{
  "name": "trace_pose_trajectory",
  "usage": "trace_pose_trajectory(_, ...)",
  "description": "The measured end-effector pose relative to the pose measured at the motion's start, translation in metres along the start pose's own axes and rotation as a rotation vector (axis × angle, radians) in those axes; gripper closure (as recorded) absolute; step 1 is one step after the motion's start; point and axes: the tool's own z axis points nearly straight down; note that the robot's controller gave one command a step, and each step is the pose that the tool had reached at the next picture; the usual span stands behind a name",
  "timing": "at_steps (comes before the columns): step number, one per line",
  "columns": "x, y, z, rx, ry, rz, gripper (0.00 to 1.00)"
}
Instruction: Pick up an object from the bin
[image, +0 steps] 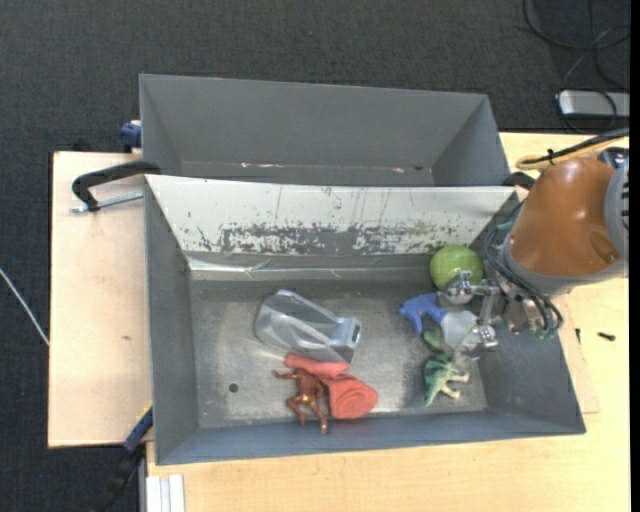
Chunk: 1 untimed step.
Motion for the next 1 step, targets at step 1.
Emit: trace_pose_trajectory(1, 0.0, -0.0001, 0.0001, 0.0, 0.0, 0.0, 1.0)
